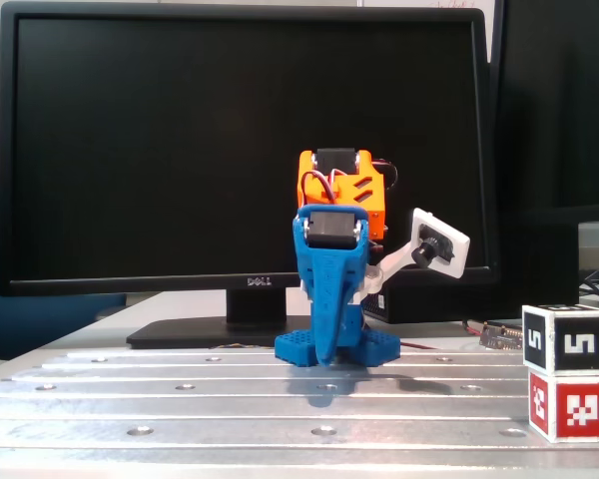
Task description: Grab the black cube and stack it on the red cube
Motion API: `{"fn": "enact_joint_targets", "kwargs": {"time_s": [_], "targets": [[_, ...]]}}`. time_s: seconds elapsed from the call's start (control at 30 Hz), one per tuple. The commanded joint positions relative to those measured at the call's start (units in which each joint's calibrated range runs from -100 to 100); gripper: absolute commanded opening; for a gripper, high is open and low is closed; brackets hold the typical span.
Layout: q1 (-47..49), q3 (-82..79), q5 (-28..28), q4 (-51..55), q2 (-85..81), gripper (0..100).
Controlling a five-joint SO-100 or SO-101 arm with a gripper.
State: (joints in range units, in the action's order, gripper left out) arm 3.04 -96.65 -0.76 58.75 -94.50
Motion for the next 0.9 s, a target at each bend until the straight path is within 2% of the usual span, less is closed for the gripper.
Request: {"fn": "enact_joint_targets", "kwargs": {"time_s": [0.0,0.6,0.87], "targets": [[-0.3,-0.5,0.1,3.7,-4.2,1],[-0.2,-2.6,-0.3,6.2,-4.8,1],[-0.2,-2.6,-0.2,10.7,-4.8,1]]}}
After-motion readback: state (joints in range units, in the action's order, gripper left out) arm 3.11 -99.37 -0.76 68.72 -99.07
